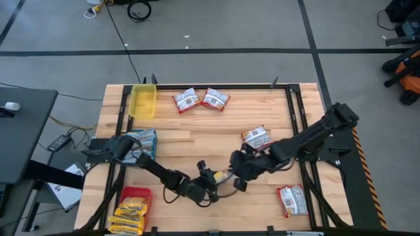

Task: Sort Maruchan noodles
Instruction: Put the yellow noodle pack into the red bin

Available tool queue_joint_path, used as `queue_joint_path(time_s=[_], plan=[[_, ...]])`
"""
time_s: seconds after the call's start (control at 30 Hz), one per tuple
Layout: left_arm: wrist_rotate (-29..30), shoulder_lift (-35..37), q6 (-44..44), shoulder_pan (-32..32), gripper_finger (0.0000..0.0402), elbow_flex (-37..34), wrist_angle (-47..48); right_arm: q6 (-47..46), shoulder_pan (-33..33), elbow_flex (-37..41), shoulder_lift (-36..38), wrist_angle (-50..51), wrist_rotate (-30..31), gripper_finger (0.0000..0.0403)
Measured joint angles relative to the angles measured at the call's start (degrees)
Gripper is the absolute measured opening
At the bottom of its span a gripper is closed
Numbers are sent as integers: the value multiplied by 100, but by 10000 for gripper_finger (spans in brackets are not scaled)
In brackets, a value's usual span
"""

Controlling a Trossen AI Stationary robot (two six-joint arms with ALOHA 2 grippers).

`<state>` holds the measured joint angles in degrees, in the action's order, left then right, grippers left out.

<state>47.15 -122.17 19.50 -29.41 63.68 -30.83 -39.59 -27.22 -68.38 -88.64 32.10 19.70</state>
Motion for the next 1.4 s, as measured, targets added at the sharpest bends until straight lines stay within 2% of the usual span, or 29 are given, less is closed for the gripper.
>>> queue_joint_path(time_s=[0.07, 0.17, 0.33, 0.47, 0.6, 0.8, 0.93, 1.03, 1.13, 1.23, 1.4], plan=[[-349, 401, -245, 0, 138, 0, 571, 28, -177, 0, 240, 7, 208, 80], [-933, 1156, -301, -35, 153, 4, 1847, 37, -518, -3, 510, 4, 824, 79], [-2133, 2449, 384, -254, 151, 4, 4101, 111, -1174, -9, 514, 13, 1736, 77], [-3421, 3276, 1383, -579, 141, 4, 5729, 81, -1498, -4, 201, 29, 1964, 77], [-4372, 3988, 2971, -973, 143, 4, 7150, 77, -1623, -4, -187, 19, 1967, 77], [-5558, 4720, 5189, -1651, 144, 7, 8341, 76, -1550, 0, -640, -35, 1935, 77], [-5794, 4955, 6033, -2041, 144, 7, 8952, 74, -1418, 2, -693, -35, 1789, 77], [-5538, 4945, 6096, -2318, 143, 7, 9455, 78, -1346, 2, -663, -32, 1773, 77], [-4942, 4803, 5829, -2545, 143, 7, 9967, 105, -1282, 2, -654, -50, 1773, 77], [-4557, 4627, 5375, -2664, 143, 4, 9964, 92, -1228, 2, -654, -52, 1770, 77], [-4550, 4293, 4713, -2721, 143, 4, 9377, 81, -1185, 2, -654, -61, 1675, 77]])
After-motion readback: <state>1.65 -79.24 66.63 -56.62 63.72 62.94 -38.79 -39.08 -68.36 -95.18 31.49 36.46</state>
